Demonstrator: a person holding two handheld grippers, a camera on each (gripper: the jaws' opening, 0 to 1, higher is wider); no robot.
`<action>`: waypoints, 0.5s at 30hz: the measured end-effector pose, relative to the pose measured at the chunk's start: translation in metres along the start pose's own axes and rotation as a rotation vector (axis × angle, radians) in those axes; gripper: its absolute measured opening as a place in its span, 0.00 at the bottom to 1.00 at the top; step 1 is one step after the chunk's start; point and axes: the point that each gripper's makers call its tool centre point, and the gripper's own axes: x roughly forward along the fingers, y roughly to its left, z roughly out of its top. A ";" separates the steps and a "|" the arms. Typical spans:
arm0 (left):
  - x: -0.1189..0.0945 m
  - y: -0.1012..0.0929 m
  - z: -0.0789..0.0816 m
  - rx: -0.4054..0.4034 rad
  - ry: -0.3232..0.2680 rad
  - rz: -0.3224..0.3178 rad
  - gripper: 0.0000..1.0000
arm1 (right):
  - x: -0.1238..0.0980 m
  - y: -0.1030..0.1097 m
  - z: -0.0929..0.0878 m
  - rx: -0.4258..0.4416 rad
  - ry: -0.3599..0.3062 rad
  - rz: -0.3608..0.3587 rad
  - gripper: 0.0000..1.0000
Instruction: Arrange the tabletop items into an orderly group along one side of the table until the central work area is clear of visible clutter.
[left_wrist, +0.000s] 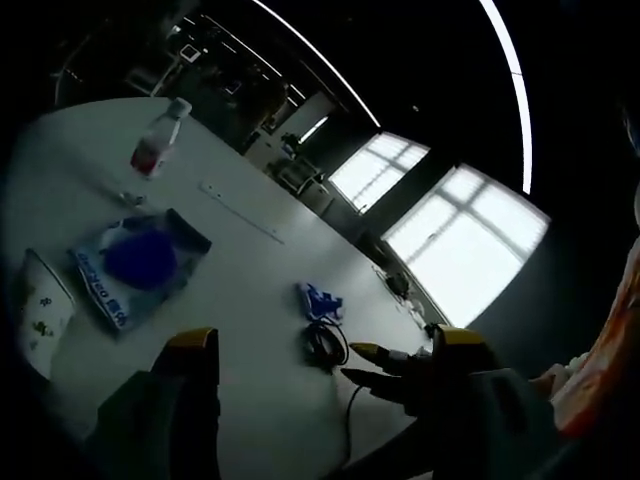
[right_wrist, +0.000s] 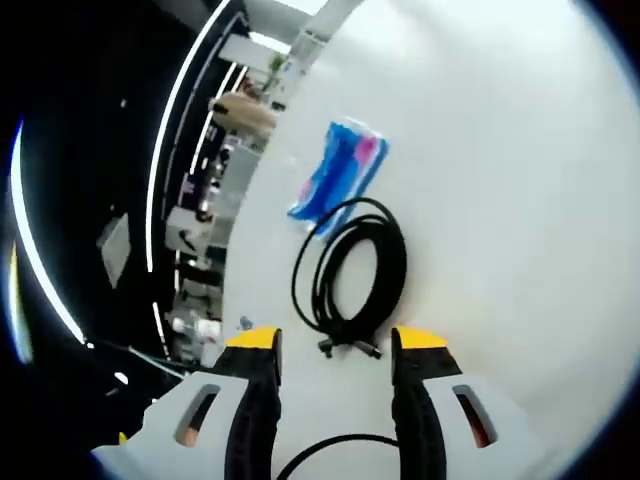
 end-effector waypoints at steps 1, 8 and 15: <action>0.000 0.000 0.000 0.000 0.000 0.000 0.90 | 0.001 0.001 0.001 -0.033 -0.002 -0.002 0.43; -0.001 0.002 -0.001 0.003 0.005 0.005 0.90 | 0.003 0.007 -0.005 -0.210 0.057 0.016 0.49; -0.002 0.003 -0.001 0.002 0.005 0.010 0.90 | 0.002 0.005 -0.004 -0.175 0.048 0.017 0.48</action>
